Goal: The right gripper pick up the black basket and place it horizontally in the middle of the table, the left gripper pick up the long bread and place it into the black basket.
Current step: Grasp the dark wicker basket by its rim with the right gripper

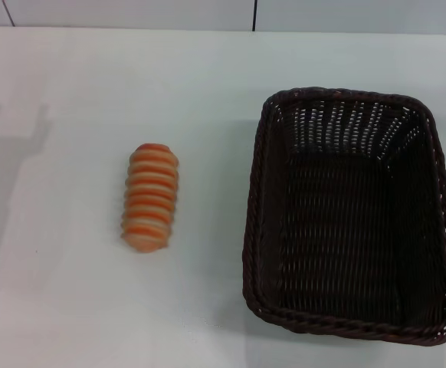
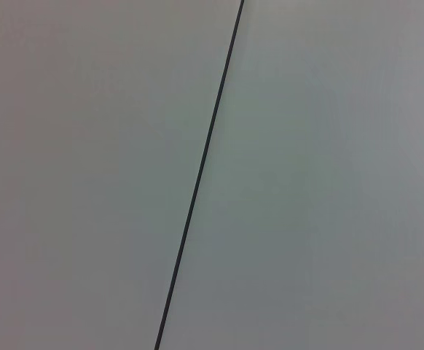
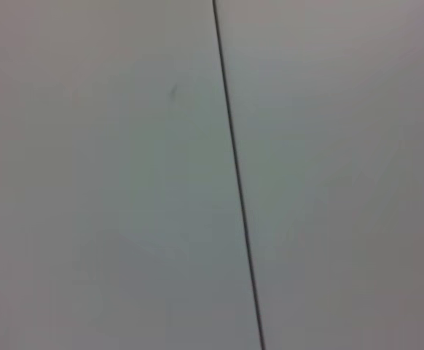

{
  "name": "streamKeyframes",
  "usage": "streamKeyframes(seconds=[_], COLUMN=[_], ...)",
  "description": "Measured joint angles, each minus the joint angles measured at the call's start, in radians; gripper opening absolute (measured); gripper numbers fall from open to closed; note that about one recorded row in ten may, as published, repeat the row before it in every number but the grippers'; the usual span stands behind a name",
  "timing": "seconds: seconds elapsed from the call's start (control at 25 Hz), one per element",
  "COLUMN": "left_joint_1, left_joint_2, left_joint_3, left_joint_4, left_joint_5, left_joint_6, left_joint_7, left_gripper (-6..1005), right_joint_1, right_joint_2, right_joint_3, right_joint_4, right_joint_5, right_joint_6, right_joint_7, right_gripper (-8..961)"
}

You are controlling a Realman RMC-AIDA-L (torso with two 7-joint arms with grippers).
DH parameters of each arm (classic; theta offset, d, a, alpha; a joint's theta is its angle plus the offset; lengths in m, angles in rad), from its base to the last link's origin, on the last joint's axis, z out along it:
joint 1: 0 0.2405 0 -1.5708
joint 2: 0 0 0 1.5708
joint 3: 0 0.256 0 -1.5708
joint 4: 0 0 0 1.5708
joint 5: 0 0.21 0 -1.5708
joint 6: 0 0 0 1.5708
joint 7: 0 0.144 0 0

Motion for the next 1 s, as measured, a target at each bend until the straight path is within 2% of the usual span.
streamKeyframes(seconds=[0.16,0.36,0.44,0.48,0.52,0.64,0.68,0.72,0.84,0.88,0.92,1.0], left_joint_1=[0.001,-0.001,-0.009,-0.02,-0.02,-0.029,-0.031,-0.034,-0.043,-0.045,-0.047,-0.048], left_joint_2=[0.001,0.003,0.003,0.003,0.003,0.004,0.004,0.004,0.004,0.003,0.003,0.001], left_joint_3=[0.002,0.005,0.007,0.007,0.007,0.007,0.007,0.007,0.007,0.007,0.007,0.009], left_joint_4=[0.006,0.012,0.022,0.034,0.034,0.037,0.038,0.038,0.038,0.038,0.038,0.038], left_joint_5=[0.0,0.001,0.004,0.005,0.005,0.003,0.002,0.001,0.003,0.004,0.005,0.005], left_joint_6=[-0.002,-0.004,-0.008,-0.012,-0.012,-0.014,-0.014,-0.014,-0.015,-0.015,-0.015,-0.015], left_joint_7=[-0.001,-0.004,0.0,0.001,0.001,0.002,0.002,0.002,0.002,0.002,0.002,0.001], left_gripper=[808,807,807,807,807,807,806,806,806,806,806,806], right_joint_1=[0.013,0.007,0.002,-0.01,-0.01,-0.039,-0.063,-0.063,-0.087,-0.095,-0.095,-0.105], right_joint_2=[-0.001,-0.014,-0.027,-0.042,-0.042,-0.066,-0.082,-0.082,-0.096,-0.091,-0.091,-0.075], right_joint_3=[0.003,0.017,0.017,0.018,0.018,0.019,0.029,0.029,0.08,0.139,0.139,0.191], right_joint_4=[-0.005,-0.047,-0.069,-0.104,-0.104,-0.18,-0.246,-0.246,-0.341,-0.408,-0.408,-0.468], right_joint_5=[0.002,-0.002,-0.003,-0.004,-0.004,-0.007,-0.026,-0.026,-0.109,-0.19,-0.19,-0.251], right_joint_6=[0.035,0.1,0.137,0.191,0.191,0.29,0.377,0.377,0.524,0.626,0.626,0.704], right_joint_7=[0.0,-0.007,-0.007,-0.008,-0.008,-0.009,-0.009,-0.009,-0.019,-0.045,-0.045,-0.072], right_gripper=[633,632,633,633,633,634,634,634,635,635,635,635])
